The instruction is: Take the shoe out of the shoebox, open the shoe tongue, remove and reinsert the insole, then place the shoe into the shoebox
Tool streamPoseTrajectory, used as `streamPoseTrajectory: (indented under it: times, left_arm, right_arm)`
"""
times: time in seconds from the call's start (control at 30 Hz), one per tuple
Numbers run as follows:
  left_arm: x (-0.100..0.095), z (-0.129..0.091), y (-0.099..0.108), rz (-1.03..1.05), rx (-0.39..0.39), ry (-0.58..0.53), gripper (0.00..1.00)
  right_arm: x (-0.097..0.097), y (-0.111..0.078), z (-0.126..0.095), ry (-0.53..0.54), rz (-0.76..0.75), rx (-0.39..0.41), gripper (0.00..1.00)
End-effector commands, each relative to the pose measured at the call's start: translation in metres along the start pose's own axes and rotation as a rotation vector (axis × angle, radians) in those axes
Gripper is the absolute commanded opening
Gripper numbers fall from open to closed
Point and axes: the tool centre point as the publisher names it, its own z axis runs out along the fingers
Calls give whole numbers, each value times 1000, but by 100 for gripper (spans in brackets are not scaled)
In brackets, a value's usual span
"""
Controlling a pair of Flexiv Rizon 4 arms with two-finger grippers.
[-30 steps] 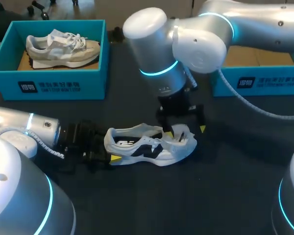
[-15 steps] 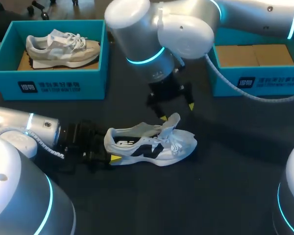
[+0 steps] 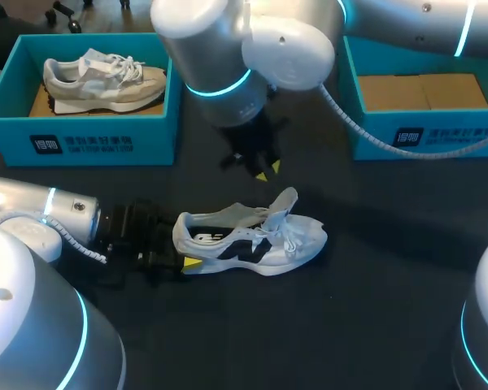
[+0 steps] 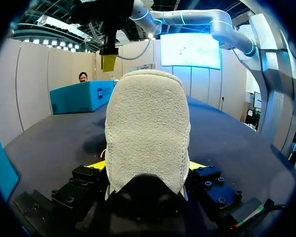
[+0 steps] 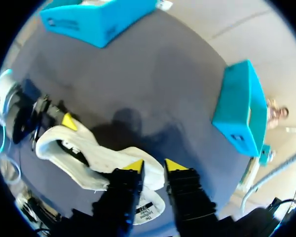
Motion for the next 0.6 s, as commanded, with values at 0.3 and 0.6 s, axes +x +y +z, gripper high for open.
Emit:
streamPoseTrajectory:
  times: [0.3,0.6]
  left_arm:
    - [0,-1,0,-1,-3,0,0]
    - [0,-1,0,-1,-3,0,0]
  right_arm:
    - [28,8,-7,117,-294,-95,0]
    - [57,5,-9,191,-432,-85,0]
